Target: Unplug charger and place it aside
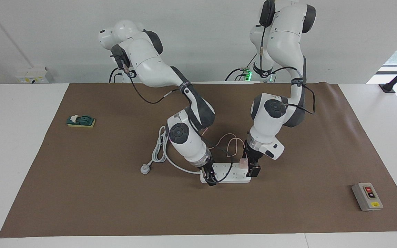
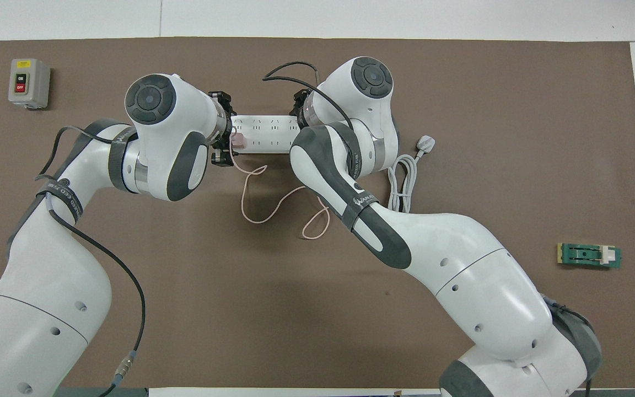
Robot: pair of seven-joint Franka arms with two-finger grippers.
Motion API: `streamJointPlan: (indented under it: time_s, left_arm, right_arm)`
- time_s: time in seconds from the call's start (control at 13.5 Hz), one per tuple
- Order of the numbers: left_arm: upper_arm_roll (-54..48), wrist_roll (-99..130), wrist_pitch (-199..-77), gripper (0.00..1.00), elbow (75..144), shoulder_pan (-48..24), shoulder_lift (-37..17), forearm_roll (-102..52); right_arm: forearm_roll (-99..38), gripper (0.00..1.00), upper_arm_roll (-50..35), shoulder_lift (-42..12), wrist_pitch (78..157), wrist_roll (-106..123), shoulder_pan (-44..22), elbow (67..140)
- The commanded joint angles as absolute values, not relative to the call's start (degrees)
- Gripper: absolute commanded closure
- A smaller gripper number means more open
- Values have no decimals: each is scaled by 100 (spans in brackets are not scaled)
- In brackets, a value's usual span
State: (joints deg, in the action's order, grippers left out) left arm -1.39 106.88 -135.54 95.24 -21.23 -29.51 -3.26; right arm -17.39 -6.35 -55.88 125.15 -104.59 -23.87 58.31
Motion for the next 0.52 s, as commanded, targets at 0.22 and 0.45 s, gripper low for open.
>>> streamJointPlan:
  time_s: [0.22, 0.45]
  left_arm:
    - [-70, 10828, -13755, 25, 9685, -2197, -2936, -202]
    - [-70, 10828, -13808, 41, 9694, -2206, -2936, -202]
  right_arm:
    - [-1898, 12, -650, -5546, 12850, -10257, -2382, 5977]
    - [-1898, 36, -650, -5537, 12806, -10318, -2399, 5977]
